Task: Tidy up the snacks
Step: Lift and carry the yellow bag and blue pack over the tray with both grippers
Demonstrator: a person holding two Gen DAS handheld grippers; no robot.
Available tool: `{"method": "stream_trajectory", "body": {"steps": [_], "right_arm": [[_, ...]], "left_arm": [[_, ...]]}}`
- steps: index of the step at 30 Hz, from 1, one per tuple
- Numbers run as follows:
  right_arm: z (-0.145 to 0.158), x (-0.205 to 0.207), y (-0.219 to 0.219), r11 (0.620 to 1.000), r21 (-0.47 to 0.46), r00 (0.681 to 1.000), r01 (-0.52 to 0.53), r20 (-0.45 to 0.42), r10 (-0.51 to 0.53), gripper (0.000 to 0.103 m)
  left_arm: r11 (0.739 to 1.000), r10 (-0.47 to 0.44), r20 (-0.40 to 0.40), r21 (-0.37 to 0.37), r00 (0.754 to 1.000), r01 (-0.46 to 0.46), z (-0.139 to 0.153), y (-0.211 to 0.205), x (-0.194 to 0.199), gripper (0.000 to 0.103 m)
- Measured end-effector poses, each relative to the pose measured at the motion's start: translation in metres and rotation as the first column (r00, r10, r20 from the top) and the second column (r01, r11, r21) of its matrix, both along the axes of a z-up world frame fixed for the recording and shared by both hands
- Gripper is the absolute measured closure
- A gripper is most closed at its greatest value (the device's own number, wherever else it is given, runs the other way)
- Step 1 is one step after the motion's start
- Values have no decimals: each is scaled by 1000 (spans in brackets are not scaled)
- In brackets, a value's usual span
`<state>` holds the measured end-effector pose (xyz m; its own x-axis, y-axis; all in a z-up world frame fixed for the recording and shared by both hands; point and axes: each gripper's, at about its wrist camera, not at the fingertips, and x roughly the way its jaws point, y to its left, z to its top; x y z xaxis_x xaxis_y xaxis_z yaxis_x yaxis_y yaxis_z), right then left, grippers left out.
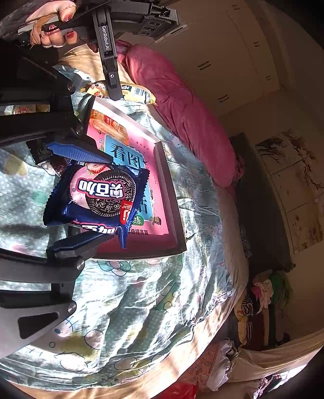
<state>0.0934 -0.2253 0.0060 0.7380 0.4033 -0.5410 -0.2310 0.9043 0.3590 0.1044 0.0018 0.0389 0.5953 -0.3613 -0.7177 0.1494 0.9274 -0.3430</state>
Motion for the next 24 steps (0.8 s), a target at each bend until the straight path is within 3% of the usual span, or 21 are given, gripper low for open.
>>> {"method": "stream_trajectory", "body": {"steps": [8,24], "right_arm": [[4,5,-8,1000,24,1000,13,7,-13,51],[4,22,-4,1000,-16,1000,3,17,-3,51]], "left_arm": [[999,3,10,43,1000,-3,1,-9,7,85],[998,9,-6,67,1000,-8,-10,-21,26,85]]}}
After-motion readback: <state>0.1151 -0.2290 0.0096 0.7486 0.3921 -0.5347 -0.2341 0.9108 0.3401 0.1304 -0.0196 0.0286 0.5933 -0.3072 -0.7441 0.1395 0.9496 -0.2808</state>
